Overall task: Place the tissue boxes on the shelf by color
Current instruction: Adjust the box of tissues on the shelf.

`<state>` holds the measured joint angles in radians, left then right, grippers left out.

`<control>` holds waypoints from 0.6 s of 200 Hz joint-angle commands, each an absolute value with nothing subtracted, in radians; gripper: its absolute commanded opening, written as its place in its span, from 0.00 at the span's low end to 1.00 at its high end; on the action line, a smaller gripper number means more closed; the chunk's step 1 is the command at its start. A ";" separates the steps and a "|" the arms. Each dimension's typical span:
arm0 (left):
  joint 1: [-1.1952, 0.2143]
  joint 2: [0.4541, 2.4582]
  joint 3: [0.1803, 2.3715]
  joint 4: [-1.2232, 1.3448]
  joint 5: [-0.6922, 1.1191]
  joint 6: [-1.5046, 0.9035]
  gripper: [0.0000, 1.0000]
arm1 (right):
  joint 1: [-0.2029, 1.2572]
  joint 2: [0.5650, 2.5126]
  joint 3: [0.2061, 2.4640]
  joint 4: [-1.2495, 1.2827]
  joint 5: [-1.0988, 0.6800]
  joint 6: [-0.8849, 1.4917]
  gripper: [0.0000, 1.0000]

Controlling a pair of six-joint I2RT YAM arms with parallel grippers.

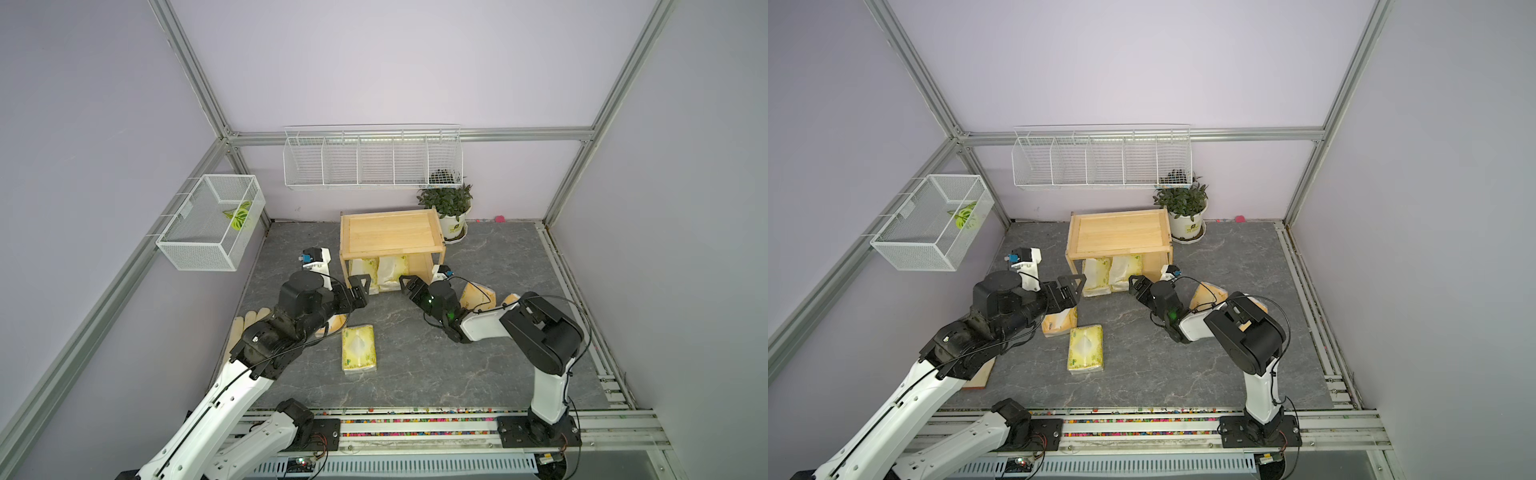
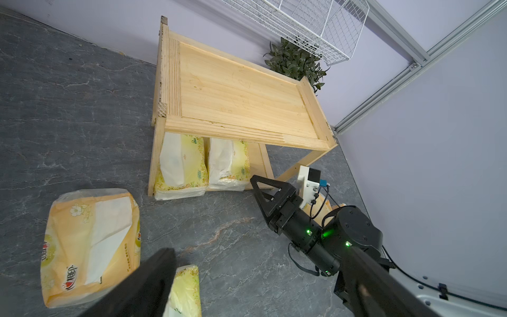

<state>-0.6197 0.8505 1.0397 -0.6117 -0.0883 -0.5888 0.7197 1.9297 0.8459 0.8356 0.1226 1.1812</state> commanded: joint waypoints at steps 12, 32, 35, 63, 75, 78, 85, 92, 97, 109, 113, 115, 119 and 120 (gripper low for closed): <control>-0.615 0.838 1.017 -0.619 -0.078 -0.572 1.00 | 0.725 1.876 0.845 0.853 0.144 1.156 0.94; -0.615 0.837 1.006 -0.606 -0.073 -0.572 1.00 | 0.723 1.870 0.876 0.814 0.140 1.121 0.94; -0.616 0.838 1.005 -0.605 -0.072 -0.573 1.00 | 0.723 1.874 0.883 0.809 0.141 1.122 0.94; -0.616 0.841 1.002 -0.605 -0.068 -0.576 1.00 | 0.717 1.933 0.944 0.816 0.152 1.126 0.94; -0.615 0.837 1.002 -0.609 -0.069 -0.578 1.00 | 0.715 1.956 0.971 0.803 0.156 1.130 0.94; -0.615 0.835 1.002 -0.609 -0.069 -0.577 1.00 | 0.714 1.961 0.974 0.802 0.159 1.133 0.94; -0.615 0.831 1.002 -0.610 -0.072 -0.577 1.00 | 0.714 1.972 0.983 0.805 0.164 1.132 0.94; -0.615 0.827 1.002 -0.613 -0.074 -0.576 1.00 | 0.714 1.982 0.991 0.797 0.170 1.137 0.93; -0.615 0.825 1.002 -0.614 -0.076 -0.576 1.00 | 0.713 1.987 0.997 0.795 0.174 1.142 0.94; -0.615 0.822 1.003 -0.618 -0.077 -0.573 1.00 | 0.712 1.997 1.004 0.797 0.177 1.146 0.94; -0.615 0.823 1.004 -0.619 -0.078 -0.574 1.00 | 0.712 2.000 1.007 0.795 0.179 1.147 0.94; -0.615 0.822 1.005 -0.620 -0.078 -0.575 1.00 | 0.713 2.000 1.008 0.795 0.179 1.147 0.93; -0.615 0.822 1.005 -0.621 -0.078 -0.575 1.00 | 0.712 2.003 1.010 0.793 0.179 1.147 0.94; -0.615 0.822 1.005 -0.621 -0.078 -0.575 1.00 | 0.712 2.003 1.010 0.793 0.180 1.147 0.93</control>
<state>-0.6197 0.8364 1.0092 -0.6117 -0.0780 -0.5888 0.7193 1.9705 0.9924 0.8192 0.1478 1.1511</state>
